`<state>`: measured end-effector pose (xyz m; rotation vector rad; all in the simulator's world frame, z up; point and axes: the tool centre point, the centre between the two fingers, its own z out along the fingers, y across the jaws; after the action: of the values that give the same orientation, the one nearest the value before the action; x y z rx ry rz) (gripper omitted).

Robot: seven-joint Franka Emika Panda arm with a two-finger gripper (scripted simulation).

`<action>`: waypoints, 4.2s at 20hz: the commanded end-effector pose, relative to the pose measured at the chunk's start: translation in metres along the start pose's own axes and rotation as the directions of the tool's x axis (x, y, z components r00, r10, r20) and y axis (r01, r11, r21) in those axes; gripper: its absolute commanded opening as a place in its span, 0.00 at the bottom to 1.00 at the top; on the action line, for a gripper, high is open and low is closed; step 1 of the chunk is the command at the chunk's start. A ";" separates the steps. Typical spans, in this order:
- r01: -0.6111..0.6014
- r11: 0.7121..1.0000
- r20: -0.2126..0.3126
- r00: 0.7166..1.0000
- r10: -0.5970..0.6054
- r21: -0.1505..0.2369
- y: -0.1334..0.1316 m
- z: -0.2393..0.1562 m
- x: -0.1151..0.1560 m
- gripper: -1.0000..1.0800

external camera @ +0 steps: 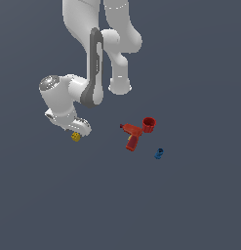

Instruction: Pick up a designated object from a clutter of objects.

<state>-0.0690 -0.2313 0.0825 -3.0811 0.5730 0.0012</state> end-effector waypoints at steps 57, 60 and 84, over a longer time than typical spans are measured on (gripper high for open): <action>-0.021 1.000 -0.002 1.000 0.021 -0.007 0.009 -0.048 -0.009 0.00; -0.022 1.000 -0.002 1.000 0.022 -0.008 0.008 -0.081 -0.010 0.00; -0.020 1.000 -0.002 1.000 0.020 -0.008 -0.002 -0.265 -0.007 0.00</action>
<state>-0.0755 -0.2287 0.3427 -3.0836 0.6051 -0.0010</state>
